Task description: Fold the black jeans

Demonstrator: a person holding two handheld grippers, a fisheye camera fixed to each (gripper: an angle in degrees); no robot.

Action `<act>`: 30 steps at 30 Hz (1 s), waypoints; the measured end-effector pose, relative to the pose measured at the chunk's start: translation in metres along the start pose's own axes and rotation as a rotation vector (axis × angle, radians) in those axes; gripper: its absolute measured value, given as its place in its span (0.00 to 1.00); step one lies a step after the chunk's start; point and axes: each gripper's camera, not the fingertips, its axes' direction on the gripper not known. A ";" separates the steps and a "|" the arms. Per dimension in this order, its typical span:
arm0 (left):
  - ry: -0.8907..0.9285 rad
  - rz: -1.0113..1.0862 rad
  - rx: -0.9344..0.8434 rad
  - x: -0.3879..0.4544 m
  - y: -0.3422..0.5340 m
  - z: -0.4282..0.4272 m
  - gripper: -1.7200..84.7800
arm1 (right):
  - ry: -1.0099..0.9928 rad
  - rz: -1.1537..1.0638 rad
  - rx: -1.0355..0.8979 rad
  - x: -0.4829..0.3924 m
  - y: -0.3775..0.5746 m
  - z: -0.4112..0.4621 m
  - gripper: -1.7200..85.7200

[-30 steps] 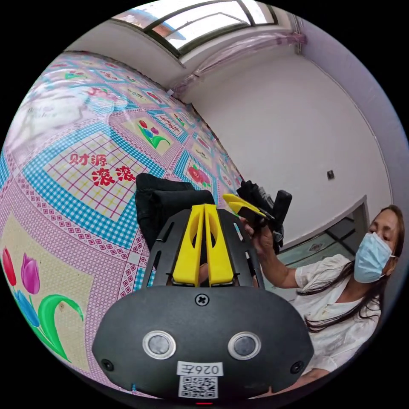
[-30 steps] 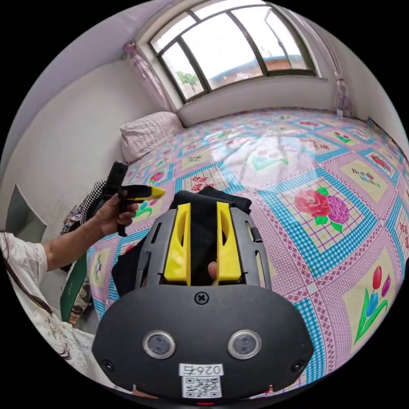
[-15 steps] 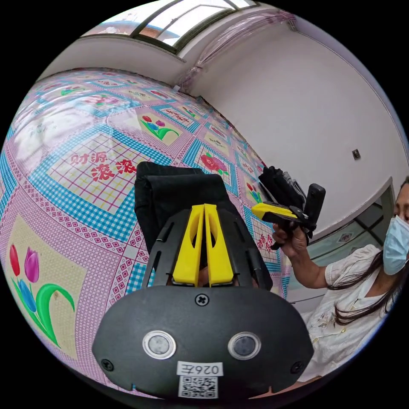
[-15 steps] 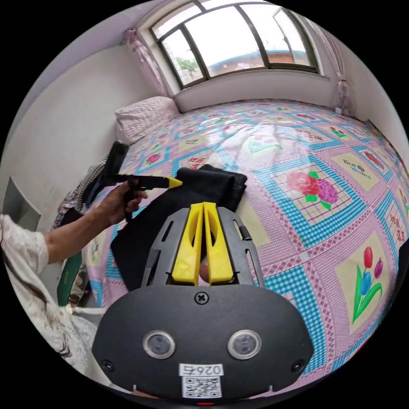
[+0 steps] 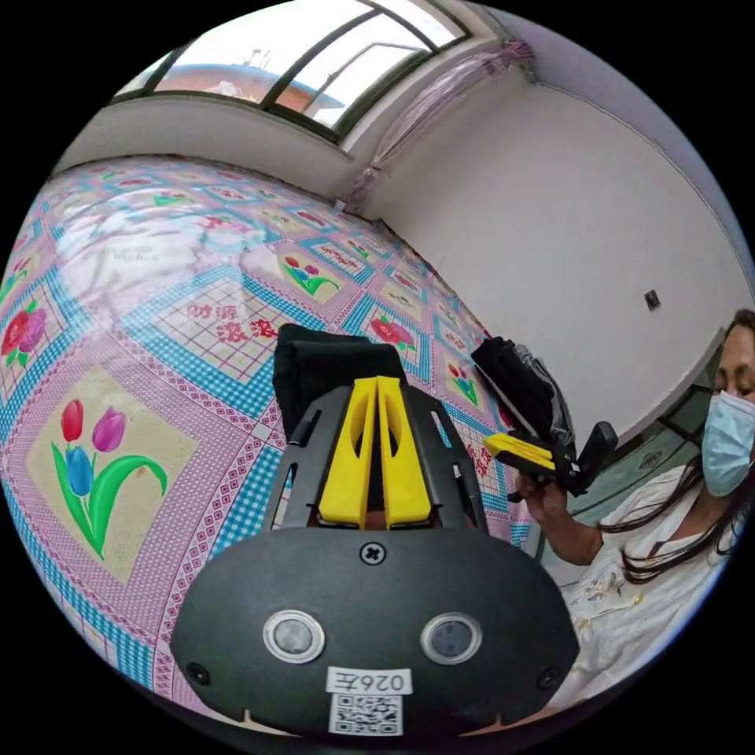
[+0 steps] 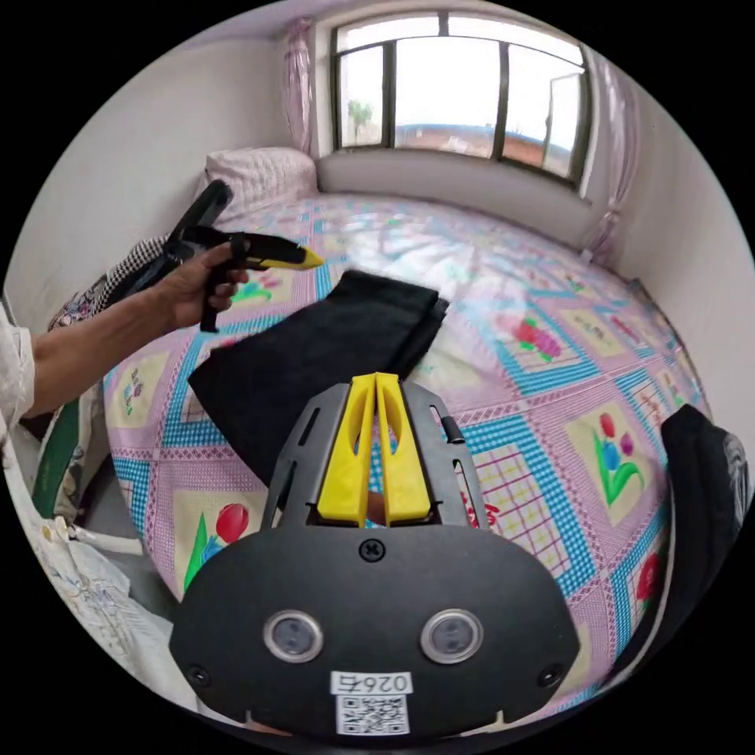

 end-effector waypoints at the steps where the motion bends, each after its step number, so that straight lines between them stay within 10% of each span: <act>1: -0.046 0.049 0.076 0.024 0.009 -0.032 0.01 | 0.008 0.010 0.052 0.000 0.001 -0.019 0.01; 9: -0.312 0.440 0.664 0.188 0.095 -0.223 0.01 | -0.128 0.057 0.776 -0.010 0.017 -0.281 0.01; 20: 0.116 0.818 0.938 0.257 0.184 -0.376 0.05 | -0.029 0.099 1.153 -0.092 0.030 -0.405 0.03; 25: 0.619 0.916 0.808 0.225 0.181 -0.402 0.05 | -0.272 0.127 0.938 -0.076 -0.006 -0.380 0.01; 30: 0.290 0.825 0.744 0.207 0.180 -0.400 0.02 | -0.441 0.454 0.620 -0.043 -0.003 -0.276 0.01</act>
